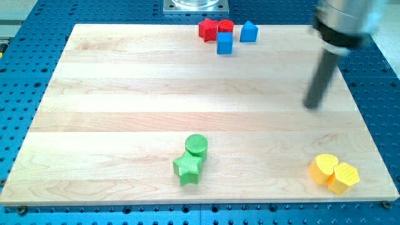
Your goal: Separate yellow hexagon and yellow heart
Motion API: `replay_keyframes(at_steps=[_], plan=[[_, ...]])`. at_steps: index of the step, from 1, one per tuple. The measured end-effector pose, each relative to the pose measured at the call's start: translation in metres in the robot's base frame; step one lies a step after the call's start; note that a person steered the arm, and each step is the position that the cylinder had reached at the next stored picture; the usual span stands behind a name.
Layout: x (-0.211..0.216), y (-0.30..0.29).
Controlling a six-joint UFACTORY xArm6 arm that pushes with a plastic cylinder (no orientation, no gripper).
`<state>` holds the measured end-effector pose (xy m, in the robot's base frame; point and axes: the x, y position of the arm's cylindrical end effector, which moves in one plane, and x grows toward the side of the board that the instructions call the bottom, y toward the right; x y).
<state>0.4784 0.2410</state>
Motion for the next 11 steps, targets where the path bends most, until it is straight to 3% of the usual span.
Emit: replay_keyframes(at_steps=[1,2,3,4,6,8,10,11], plan=[[0.099,0.038],[0.140,0.038],[0.140,0.004],[0.136,-0.054],[0.058,-0.106],[0.053,-0.065],[-0.034,-0.141],[-0.003,-0.148]])
